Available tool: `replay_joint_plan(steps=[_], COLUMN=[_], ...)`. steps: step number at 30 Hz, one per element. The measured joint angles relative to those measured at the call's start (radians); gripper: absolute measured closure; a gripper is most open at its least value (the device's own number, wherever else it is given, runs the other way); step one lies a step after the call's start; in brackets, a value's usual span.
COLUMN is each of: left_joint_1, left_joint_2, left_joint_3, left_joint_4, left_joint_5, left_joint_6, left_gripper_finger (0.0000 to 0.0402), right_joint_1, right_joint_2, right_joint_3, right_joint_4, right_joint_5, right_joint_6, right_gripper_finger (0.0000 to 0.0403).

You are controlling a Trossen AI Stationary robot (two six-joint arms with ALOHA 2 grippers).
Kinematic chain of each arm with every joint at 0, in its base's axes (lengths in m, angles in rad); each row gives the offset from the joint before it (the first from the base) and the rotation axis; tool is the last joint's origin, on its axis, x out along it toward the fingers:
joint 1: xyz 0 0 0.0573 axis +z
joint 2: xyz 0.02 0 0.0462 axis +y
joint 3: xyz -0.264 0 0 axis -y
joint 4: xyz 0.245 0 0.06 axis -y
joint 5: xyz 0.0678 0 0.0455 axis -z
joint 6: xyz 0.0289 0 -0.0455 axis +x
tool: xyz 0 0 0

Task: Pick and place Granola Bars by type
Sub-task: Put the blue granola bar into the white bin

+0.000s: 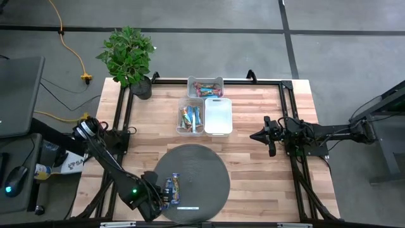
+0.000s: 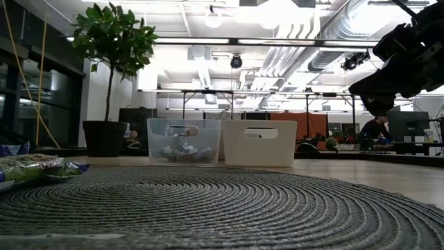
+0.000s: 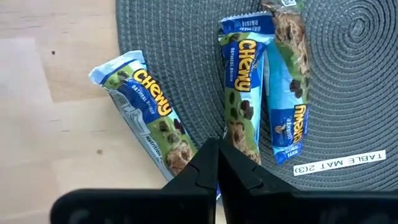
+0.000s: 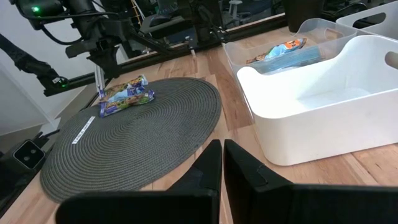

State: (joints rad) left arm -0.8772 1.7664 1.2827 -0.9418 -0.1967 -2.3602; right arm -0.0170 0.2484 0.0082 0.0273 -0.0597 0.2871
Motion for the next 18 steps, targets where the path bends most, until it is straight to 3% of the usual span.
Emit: replay_joint_plan(steps=[5,13,18], left_joint_1=[0.0,0.0,0.013], left_joint_2=[0.0,0.0,0.01], left_joint_3=[0.0,0.0,0.0], left_joint_4=[-0.011,-0.029,-0.081], left_joint_5=[0.005,0.006,0.11], left_joint_6=[0.019,0.012,-0.037], left_gripper_finger=[0.0367,0.024,0.0184], right_joint_1=[0.0,0.0,0.0], right_joint_2=[0.0,0.0,0.0], right_joint_3=[0.0,0.0,0.0], right_joint_4=[0.0,0.0,0.0], right_joint_5=[0.0,0.0,0.0], right_joint_6=[0.0,0.0,0.0], right_gripper_finger=[0.0402,0.0402,0.0402])
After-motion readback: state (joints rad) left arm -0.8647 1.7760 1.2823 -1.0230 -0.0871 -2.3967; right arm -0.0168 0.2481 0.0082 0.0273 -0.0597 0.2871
